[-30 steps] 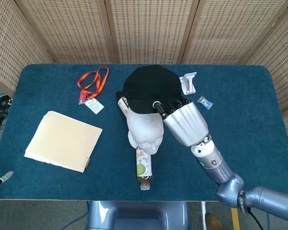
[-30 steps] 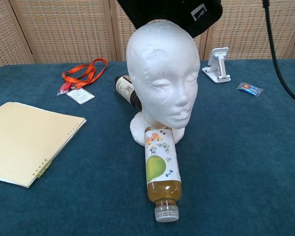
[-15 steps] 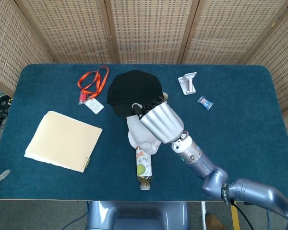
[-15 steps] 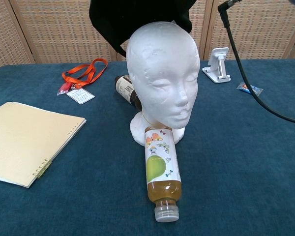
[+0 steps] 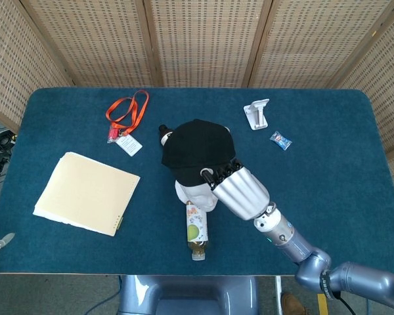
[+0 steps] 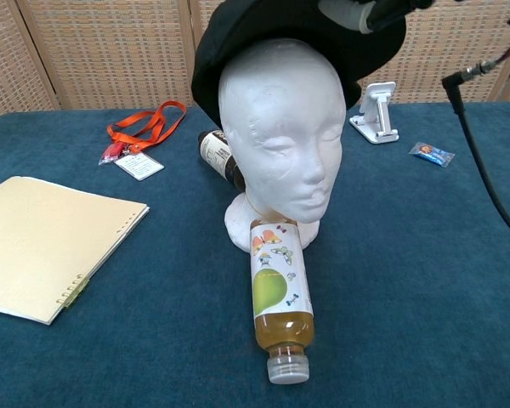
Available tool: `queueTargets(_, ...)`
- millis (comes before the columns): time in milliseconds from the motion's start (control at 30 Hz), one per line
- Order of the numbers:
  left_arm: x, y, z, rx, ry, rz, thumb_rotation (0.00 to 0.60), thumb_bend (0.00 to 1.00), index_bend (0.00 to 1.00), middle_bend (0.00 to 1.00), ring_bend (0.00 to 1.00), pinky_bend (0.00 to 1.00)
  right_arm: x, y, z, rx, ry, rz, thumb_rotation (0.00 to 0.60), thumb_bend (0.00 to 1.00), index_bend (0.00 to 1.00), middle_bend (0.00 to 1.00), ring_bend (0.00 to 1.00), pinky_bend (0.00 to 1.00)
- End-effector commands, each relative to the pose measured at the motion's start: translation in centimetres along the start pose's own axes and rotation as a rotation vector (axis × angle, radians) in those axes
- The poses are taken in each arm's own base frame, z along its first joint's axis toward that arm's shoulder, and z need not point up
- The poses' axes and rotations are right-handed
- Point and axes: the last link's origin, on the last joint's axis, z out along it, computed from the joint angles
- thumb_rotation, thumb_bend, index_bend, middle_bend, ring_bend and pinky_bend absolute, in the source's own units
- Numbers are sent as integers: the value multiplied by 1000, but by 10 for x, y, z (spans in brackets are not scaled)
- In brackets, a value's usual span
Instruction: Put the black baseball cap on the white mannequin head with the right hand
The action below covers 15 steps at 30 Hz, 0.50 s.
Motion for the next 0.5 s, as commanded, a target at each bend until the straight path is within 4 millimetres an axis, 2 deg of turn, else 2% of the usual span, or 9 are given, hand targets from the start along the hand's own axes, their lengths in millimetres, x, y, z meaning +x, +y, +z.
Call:
queueTargets(33,-1,1,0,-3,-4,2,600,0,0,0,0,0,1,-2,-20,9,-20,-22,600,541,783,1000,1000,1000)
queueTargets(233,-1,1,-1,-3,0,0,600,0,0,0,0,0,5,-7,-36,21,-20,-19,600,541,783,1000,1000,1000)
queueTargets(500,4,1,-2,-6,17,-5,600,0,0,0,0,0,6,-16,-45,31,-33,-6,600,541,782,1000,1000,1000)
